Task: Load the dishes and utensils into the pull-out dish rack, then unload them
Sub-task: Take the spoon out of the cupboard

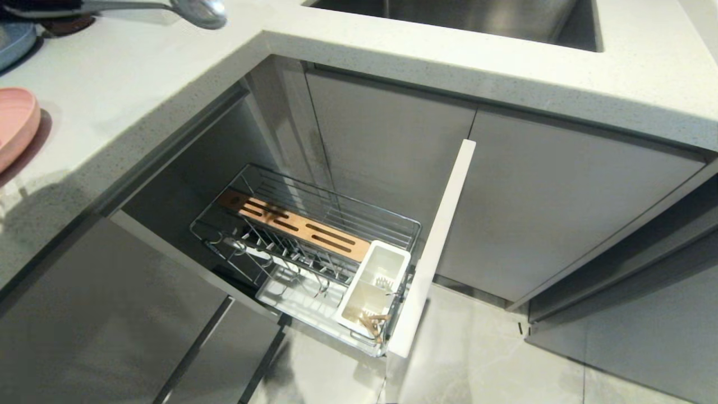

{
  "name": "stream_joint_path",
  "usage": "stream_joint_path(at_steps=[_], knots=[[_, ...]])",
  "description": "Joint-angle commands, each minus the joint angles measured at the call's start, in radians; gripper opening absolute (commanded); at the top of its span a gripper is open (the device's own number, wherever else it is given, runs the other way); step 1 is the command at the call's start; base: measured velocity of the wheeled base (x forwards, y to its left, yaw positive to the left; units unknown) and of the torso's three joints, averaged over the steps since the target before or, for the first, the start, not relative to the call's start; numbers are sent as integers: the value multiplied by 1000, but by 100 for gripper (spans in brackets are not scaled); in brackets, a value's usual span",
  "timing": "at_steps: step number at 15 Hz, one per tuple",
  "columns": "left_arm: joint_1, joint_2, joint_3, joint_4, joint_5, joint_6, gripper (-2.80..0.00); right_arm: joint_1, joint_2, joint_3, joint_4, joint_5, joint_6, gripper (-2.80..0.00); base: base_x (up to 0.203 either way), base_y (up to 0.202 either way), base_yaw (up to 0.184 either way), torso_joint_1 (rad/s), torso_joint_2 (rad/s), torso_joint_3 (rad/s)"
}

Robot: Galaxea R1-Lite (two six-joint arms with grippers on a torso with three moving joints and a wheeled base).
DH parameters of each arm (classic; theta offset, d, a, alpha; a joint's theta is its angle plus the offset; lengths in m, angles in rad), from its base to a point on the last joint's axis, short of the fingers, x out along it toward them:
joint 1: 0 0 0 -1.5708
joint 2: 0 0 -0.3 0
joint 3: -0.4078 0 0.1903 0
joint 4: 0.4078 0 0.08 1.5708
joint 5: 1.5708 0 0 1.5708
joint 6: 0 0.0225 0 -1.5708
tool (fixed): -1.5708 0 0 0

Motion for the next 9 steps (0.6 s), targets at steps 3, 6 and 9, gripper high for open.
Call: stream_joint_path(at_steps=[3,6,9], knots=[[162,-68,1,-16,7,44,-280,0,-4,0,-1,0,0,-280,0,0,0,0,0,0],[342,-121,35,-18,11,72,-280,0,-4,0,-1,0,0,-280,0,0,0,0,0,0],[508,-178,134,-48,16,121,-280,0,-4,0,-1,0,0,-280,0,0,0,0,0,0]])
